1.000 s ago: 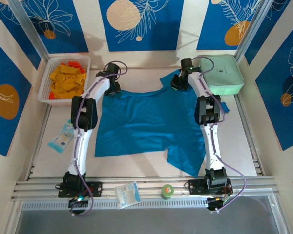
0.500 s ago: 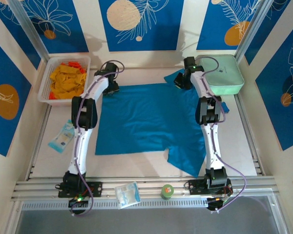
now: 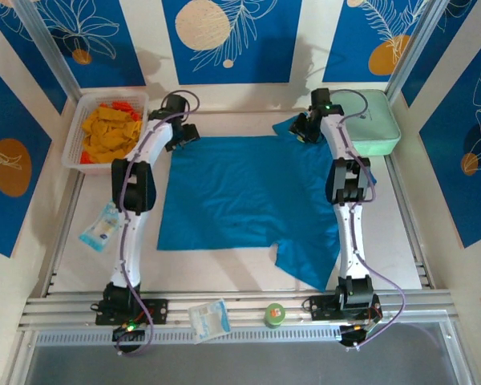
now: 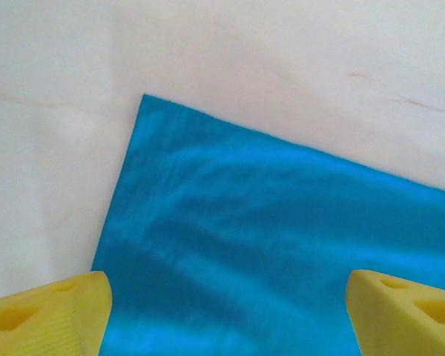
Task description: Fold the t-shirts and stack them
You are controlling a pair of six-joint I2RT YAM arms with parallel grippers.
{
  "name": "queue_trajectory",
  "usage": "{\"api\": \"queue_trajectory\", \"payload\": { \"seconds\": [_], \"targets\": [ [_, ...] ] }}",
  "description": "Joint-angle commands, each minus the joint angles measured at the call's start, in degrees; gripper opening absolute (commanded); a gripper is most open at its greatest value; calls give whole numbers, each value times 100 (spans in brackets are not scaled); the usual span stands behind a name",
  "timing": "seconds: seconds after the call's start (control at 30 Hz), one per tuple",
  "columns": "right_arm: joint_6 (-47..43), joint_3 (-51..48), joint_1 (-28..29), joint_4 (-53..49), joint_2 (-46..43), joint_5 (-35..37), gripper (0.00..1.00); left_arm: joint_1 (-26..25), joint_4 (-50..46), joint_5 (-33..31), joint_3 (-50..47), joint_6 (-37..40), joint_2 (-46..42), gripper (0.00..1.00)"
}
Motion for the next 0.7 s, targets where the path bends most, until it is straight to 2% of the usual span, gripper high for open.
{"api": "queue_trajectory", "payload": {
  "seconds": [0.0,0.07,0.17,0.27,0.37,0.5,0.57,0.67],
  "targets": [
    [-557,-1486,257,305,-1613,578,47,-238,441,82,-1072,255,-1305,84],
    [-620,-2888,249,645,-2624,783,50,-378,538,-29,-1959,275,-1968,85],
    [-661,-4459,146,782,-3745,984,50,-541,626,-115,-3204,161,-2780,85],
    [-723,-5673,-37,716,-4532,914,41,-729,837,-95,-4348,-28,-3400,82],
    [-966,-6389,-150,304,-5069,874,40,-947,960,-87,-5240,-221,-3786,78],
    [-1110,-7189,-157,-56,-5634,1060,40,-1214,1027,-20,-5972,-411,-4051,73],
    [-1021,-7511,-160,-89,-5825,878,40,-1309,1038,57,-6230,-494,-4051,70],
    [-839,-7773,-112,-15,-5785,576,36,-1452,1154,172,-6525,-607,-3923,65]
  ]
}}
